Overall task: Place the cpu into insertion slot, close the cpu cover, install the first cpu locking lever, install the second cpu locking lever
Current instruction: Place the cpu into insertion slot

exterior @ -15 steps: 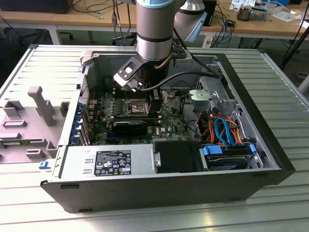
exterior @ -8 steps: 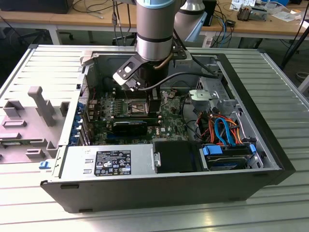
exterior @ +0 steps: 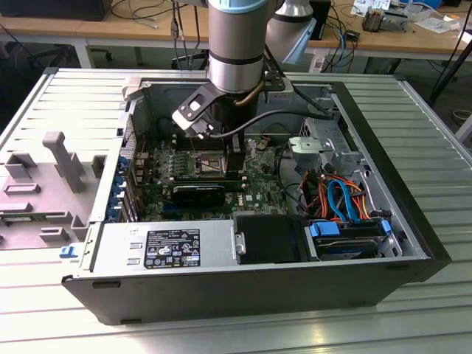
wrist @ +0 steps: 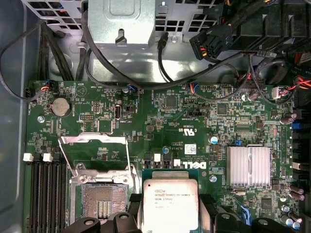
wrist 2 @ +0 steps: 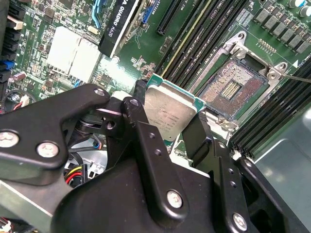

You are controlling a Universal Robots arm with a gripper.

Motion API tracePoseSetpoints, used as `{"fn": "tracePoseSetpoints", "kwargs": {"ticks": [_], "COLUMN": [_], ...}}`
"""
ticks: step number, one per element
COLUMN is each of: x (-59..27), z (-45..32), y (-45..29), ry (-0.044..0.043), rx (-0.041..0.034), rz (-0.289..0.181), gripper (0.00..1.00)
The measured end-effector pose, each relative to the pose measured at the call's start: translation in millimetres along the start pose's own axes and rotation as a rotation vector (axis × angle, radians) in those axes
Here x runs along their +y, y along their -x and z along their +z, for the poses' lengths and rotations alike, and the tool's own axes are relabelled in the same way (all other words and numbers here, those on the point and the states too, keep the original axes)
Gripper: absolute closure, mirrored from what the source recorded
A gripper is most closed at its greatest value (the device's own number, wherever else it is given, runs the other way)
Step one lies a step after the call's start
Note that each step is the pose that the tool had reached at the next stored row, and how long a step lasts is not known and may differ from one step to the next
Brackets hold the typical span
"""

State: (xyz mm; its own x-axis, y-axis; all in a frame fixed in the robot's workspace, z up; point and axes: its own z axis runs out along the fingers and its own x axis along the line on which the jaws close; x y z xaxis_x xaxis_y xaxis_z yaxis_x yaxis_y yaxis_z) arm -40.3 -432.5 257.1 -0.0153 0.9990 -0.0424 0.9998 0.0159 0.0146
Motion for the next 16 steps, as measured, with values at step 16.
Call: {"fn": "tracePoseSetpoints", "kwargs": {"ticks": [16], "x": [-2.4], "z": [1.9], "y": [-1.4], "ry": [0.0], "rx": [-0.0001], "rz": [0.0], "gripper": [0.45]}}
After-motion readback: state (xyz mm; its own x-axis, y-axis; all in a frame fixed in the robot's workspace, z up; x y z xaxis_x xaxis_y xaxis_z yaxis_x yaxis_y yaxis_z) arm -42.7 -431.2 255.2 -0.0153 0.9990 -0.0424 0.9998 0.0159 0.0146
